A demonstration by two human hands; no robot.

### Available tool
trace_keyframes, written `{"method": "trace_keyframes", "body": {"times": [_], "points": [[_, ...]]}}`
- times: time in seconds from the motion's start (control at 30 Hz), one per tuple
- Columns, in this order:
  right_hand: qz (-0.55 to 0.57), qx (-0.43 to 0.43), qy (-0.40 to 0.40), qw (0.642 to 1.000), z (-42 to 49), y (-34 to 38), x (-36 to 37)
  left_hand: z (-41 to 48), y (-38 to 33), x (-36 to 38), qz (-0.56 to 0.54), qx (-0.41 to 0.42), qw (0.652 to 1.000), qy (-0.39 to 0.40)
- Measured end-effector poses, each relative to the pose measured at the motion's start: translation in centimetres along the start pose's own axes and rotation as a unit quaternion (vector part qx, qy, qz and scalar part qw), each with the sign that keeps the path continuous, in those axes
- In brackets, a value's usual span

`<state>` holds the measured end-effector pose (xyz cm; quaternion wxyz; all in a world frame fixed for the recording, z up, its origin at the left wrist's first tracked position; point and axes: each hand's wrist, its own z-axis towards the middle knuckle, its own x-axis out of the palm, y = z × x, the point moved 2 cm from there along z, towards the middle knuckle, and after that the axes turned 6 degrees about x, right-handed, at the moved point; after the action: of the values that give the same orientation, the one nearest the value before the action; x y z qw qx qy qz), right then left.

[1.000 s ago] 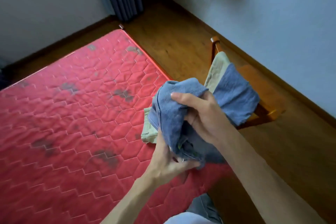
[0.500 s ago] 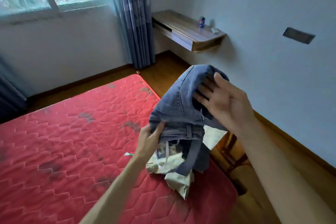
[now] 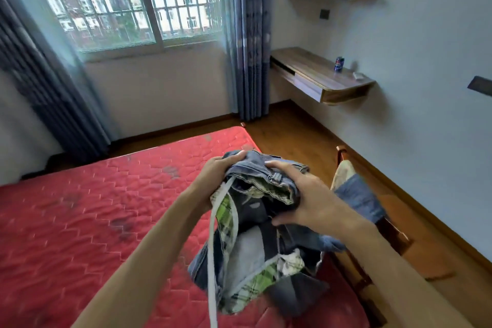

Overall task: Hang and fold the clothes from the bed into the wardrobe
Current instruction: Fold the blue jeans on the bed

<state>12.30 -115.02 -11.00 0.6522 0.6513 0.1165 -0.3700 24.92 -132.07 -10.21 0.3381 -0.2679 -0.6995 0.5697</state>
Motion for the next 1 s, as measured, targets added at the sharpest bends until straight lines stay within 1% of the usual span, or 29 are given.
{"method": "trace_keyframes", "body": {"times": [0.03,0.07,0.1,0.17,0.23,0.3,0.37,0.43,0.47,0.5,0.53,0.57,0.6,0.63,0.67,0.73,0.83,0.87,0.93,0.97,1.0], "points": [[-0.061,-0.030,-0.078,0.995,0.5,0.4,0.1,-0.6,-0.2,-0.2,0.006,-0.008,1.000,0.003],[-0.097,-0.052,-0.154,0.982,0.9,0.8,0.2,-1.4,-0.2,-0.3,0.012,-0.012,1.000,0.007],[-0.098,-0.067,-0.211,0.970,1.3,1.6,0.1,-2.3,-0.2,-0.5,0.017,-0.011,1.000,0.008],[-0.060,-0.088,-0.280,0.954,2.1,3.6,-0.4,-4.4,0.0,-1.0,0.031,0.006,1.000,-0.002],[-0.031,-0.085,-0.300,0.950,3.3,5.9,-1.1,-6.1,1.2,-2.3,0.072,0.048,0.996,-0.030],[-0.019,-0.089,-0.296,0.951,4.8,7.8,-0.9,-8.2,2.9,-3.9,0.140,0.086,0.985,-0.050],[-0.004,-0.100,-0.307,0.946,6.4,9.3,-0.3,-10.3,4.6,-5.2,0.187,0.110,0.976,-0.032],[0.021,-0.114,-0.324,0.939,7.6,10.7,0.2,-12.0,6.1,-6.3,0.247,0.141,0.959,-0.005],[0.029,-0.121,-0.332,0.935,8.0,11.6,0.3,-12.7,6.8,-6.7,0.303,0.157,0.940,-0.004],[0.034,-0.127,-0.339,0.932,8.5,12.4,0.3,-13.1,7.9,-7.5,0.377,0.180,0.909,-0.014],[0.040,-0.130,-0.341,0.930,8.9,13.2,0.2,-13.2,9.1,-8.3,0.451,0.209,0.867,-0.029],[0.046,-0.132,-0.340,0.930,9.4,14.0,0.1,-13.2,10.3,-9.2,0.503,0.230,0.832,-0.050],[0.048,-0.136,-0.341,0.929,9.9,14.8,0.1,-13.0,11.3,-10.1,0.536,0.249,0.803,-0.079],[0.047,-0.141,-0.345,0.927,10.4,15.6,0.1,-12.9,11.7,-10.9,0.555,0.264,0.782,-0.105],[0.046,-0.144,-0.351,0.924,10.9,16.3,0.1,-12.7,12.0,-11.8,0.561,0.282,0.768,-0.123],[0.039,-0.144,-0.363,0.920,11.9,17.7,0.2,-12.6,11.5,-13.5,0.541,0.316,0.766,-0.146],[0.021,-0.130,-0.377,0.917,13.3,18.9,0.6,-13.2,8.0,-15.4,0.466,0.344,0.797,-0.173],[0.014,-0.121,-0.384,0.915,13.6,19.2,0.9,-13.3,6.9,-16.3,0.464,0.364,0.792,-0.156],[0.016,-0.107,-0.389,0.915,14.5,19.7,1.7,-13.9,4.9,-18.1,0.456,0.432,0.770,-0.109],[0.021,-0.099,-0.387,0.916,14.9,19.8,2.1,-14.1,3.9,-19.0,0.415,0.446,0.789,-0.088],[0.022,-0.086,-0.384,0.919,15.3,19.9,2.4,-14.4,2.5,-20.0,0.355,0.422,0.829,-0.092]]}}
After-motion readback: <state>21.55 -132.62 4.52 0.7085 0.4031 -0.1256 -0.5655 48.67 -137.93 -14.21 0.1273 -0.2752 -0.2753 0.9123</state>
